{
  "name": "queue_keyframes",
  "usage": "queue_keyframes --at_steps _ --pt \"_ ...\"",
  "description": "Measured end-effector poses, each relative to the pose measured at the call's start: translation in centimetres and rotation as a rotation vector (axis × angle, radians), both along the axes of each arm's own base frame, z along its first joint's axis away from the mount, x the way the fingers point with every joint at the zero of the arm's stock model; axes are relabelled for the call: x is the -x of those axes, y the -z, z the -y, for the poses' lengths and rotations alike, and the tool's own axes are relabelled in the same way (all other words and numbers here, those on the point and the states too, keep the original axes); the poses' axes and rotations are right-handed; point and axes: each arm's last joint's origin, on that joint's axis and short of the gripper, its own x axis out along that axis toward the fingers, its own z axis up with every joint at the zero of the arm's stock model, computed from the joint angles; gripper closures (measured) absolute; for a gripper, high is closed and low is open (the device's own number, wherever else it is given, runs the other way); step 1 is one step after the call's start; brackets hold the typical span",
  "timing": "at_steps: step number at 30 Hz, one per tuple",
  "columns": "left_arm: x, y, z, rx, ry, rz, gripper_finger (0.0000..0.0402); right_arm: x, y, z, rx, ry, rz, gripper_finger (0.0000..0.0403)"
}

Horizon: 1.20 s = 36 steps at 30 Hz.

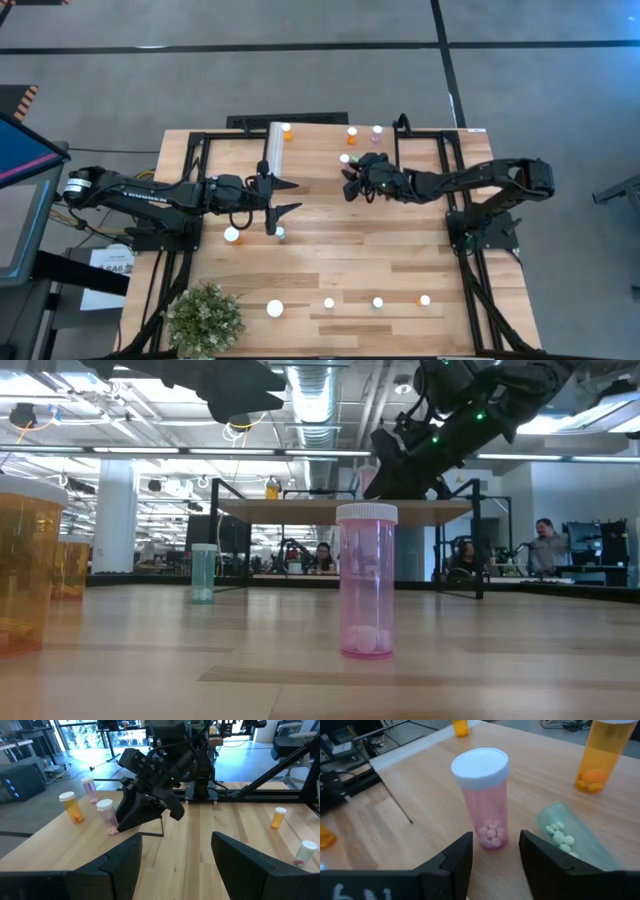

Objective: Pick and place medicine bottles onto shelf by color
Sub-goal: Adjust the blue small pill bottle on the shelf

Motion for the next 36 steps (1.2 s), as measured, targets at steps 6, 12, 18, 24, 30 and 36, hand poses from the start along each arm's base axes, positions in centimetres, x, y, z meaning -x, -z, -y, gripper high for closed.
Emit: queue_keyframes --at_steps 6,12,18,24,30,36 --pt "0.0 0.0 0.0 0.014 0.0 0.002 0.0173 0.7 -0.9 -1.0 0.01 0.003 -0.005 0.0217" --pt "0.0 0.0 0.0 0.015 0.0 0.003 0.0173 1.6 -2.3 -1.1 0.028 0.023 0.023 0.0217" --pt "0.0 0.0 0.0 0.017 0.0 0.006 0.0173 2.1 -3.1 -0.7 0.041 0.035 0.048 0.0217" --pt "0.0 0.0 0.0 0.018 0.0 0.004 0.0173 2.7 -4.3 -0.8 0.072 0.027 0.076 0.0217" --pt "0.0 0.0 0.0 0.019 0.0 0.003 0.0173 3.8 -5.3 -0.9 0.098 0.015 0.066 0.0217" --pt "0.0 0.0 0.0 0.019 0.0 0.003 0.0173 5.2 -6.5 -1.9 0.154 -0.054 0.031 0.0218"
